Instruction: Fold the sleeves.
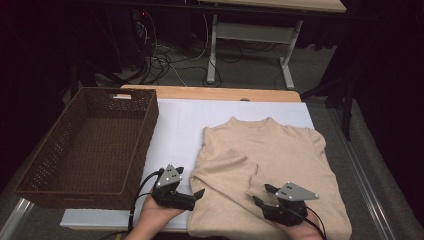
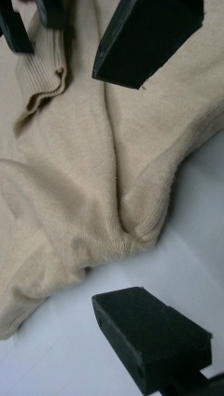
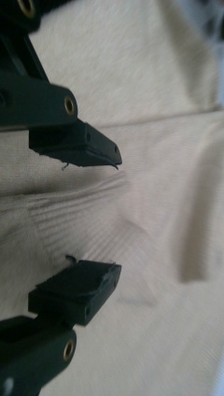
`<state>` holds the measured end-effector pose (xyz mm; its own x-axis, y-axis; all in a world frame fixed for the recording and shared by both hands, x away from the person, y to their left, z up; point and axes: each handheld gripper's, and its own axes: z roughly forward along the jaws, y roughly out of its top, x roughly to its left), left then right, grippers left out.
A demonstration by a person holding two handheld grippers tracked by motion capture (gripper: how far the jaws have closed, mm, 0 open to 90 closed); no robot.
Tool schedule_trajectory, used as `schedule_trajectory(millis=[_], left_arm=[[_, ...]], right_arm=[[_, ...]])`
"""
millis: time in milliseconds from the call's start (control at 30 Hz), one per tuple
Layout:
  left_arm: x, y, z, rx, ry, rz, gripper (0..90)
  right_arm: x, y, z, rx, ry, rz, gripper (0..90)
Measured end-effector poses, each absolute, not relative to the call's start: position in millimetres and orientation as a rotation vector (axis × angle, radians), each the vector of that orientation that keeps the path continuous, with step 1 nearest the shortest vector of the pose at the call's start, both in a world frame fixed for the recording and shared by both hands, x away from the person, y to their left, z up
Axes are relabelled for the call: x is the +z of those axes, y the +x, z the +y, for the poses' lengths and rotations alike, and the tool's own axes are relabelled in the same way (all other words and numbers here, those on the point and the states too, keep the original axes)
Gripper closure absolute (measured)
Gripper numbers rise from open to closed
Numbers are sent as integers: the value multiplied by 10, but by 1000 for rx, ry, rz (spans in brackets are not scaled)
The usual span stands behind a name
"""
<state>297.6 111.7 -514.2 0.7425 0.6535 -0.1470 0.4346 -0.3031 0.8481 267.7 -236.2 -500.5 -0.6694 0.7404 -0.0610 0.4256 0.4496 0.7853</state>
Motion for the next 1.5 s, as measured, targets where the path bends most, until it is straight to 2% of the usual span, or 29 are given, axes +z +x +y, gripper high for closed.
schedule_trajectory(millis=[67, 133, 167, 200, 433, 700, 1067, 1300, 1500], left_arm=[[-5147, 2971, 1110, 284, 1954, 821, 0], [-5147, 2968, 1108, 286, 1957, 822, 0], [-5145, 2964, 1110, 285, 1956, 822, 0], [-5143, 2957, 1112, 284, 1954, 821, 0], [-5124, 2933, 1154, 300, 1942, 828, 0], [-5120, 2934, 1159, 292, 1941, 825, 0], [-5126, 2948, 1142, 289, 1941, 826, 0], [-5126, 2958, 1144, 288, 1938, 830, 0], [-5140, 2970, 1149, 279, 1943, 834, 0]], right_arm=[[-5092, 2703, -2326, 982, 964, 2322, 516], [-5083, 2693, -2358, 980, 963, 2291, 756], [-5065, 2688, -2388, 1001, 972, 2280, 818], [-5049, 2680, -2422, 1031, 983, 2265, 826], [-4925, 2527, -2668, 1116, 1009, 2139, 832], [-4873, 2239, -3241, 1182, 1128, 2009, 830], [-4994, 1793, -3829, 1130, 1299, 1907, 805], [-4999, 1753, -3960, 1144, 1342, 1872, 661], [-4966, 1757, -4013, 1161, 1353, 1842, 600]])
